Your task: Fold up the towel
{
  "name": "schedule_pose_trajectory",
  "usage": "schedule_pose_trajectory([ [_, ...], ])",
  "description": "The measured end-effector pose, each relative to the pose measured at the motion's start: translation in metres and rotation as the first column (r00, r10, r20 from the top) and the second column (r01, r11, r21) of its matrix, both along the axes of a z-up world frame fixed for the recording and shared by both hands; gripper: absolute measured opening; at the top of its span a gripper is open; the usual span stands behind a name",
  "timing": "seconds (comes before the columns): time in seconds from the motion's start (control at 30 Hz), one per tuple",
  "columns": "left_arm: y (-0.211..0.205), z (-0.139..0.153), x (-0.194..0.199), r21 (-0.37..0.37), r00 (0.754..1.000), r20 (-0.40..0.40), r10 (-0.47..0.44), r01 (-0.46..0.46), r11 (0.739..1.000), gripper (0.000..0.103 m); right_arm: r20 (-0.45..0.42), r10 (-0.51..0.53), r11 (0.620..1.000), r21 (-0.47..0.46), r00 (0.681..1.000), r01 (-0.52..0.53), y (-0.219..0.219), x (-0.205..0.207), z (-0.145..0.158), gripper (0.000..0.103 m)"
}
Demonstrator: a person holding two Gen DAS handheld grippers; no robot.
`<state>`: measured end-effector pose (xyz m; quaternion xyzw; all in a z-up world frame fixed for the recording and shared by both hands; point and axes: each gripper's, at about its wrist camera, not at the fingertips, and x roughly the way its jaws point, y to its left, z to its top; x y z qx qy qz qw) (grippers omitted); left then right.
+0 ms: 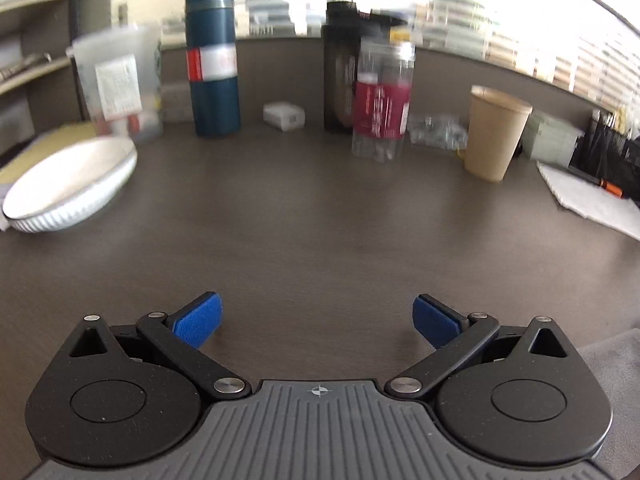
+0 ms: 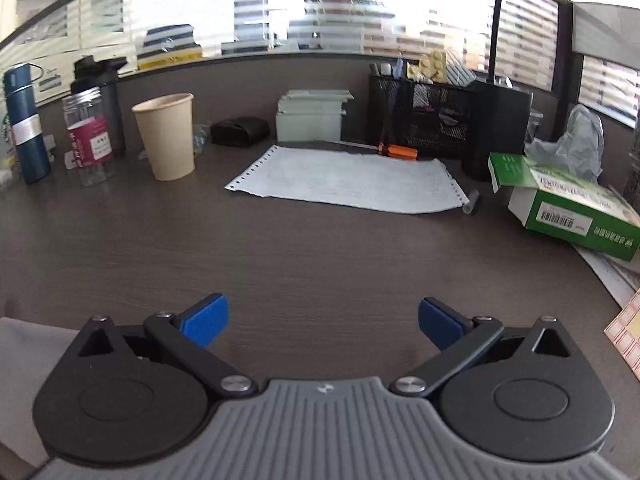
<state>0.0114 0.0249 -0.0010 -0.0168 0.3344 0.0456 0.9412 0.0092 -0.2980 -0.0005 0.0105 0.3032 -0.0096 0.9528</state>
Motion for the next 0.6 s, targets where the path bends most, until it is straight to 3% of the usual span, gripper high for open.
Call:
schedule_pose_trajectory([
  [0.13, -0.005, 0.000, 0.002, 0.013, 1.000, -0.003, -0.001, 0.001, 1.000, 0.103, -0.036, -0.002, 1.000, -0.011, 0.999, 0.002, 0.002, 0.008, -0.003, 0.103],
  [0.6, -0.007, 0.000, 0.012, 0.014, 1.000, -0.006, -0.024, 0.024, 1.000, 0.103, -0.040, 0.028, 1.000, -0.011, 0.999, -0.028, 0.005, 0.018, -0.003, 0.103],
])
